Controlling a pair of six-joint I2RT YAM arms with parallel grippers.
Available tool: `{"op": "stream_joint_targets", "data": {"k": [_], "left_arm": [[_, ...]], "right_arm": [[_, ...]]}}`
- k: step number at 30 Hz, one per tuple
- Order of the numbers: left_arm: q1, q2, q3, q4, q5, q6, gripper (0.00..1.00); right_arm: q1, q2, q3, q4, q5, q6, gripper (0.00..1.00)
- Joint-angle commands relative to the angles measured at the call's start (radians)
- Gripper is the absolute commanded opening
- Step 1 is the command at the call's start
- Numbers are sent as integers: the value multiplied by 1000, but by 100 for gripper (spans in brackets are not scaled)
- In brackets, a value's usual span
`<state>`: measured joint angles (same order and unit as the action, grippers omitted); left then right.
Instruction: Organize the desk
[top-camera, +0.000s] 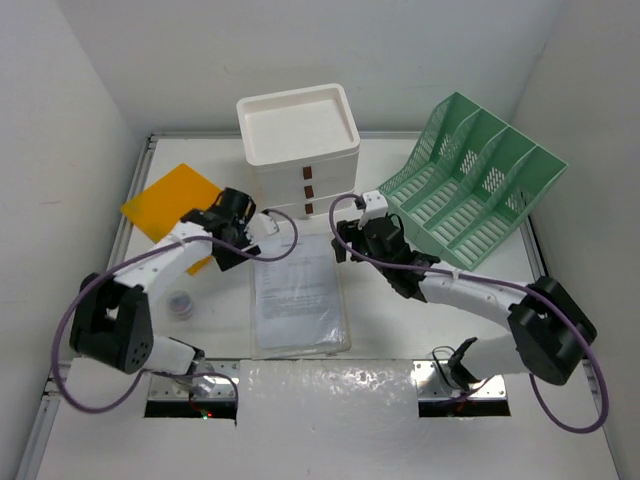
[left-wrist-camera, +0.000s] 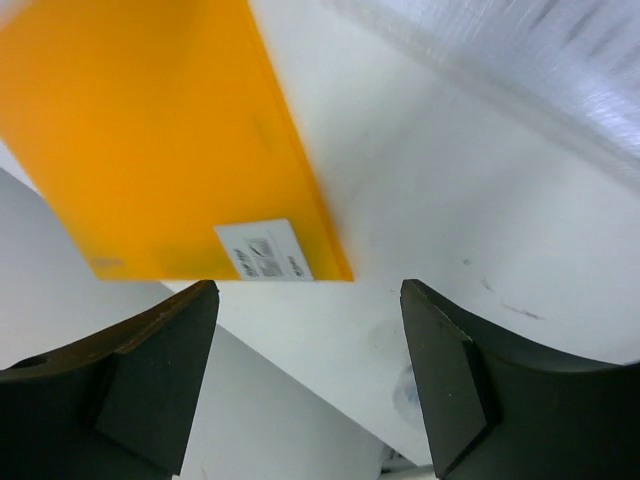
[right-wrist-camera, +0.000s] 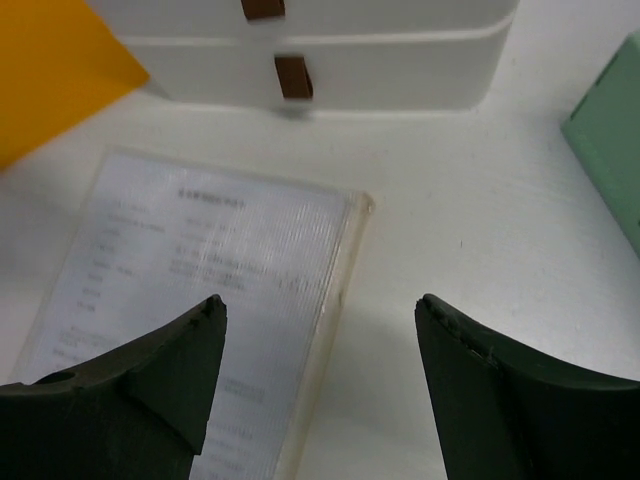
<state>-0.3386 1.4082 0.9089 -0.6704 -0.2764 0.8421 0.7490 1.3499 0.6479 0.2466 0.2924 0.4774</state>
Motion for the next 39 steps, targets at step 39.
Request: {"op": "stream_joint_targets", "data": {"k": [39], "left_arm": [[331,453,834,313,744,-834,92]], "right_arm": [[32,804,461,665,310,-103,49]]}}
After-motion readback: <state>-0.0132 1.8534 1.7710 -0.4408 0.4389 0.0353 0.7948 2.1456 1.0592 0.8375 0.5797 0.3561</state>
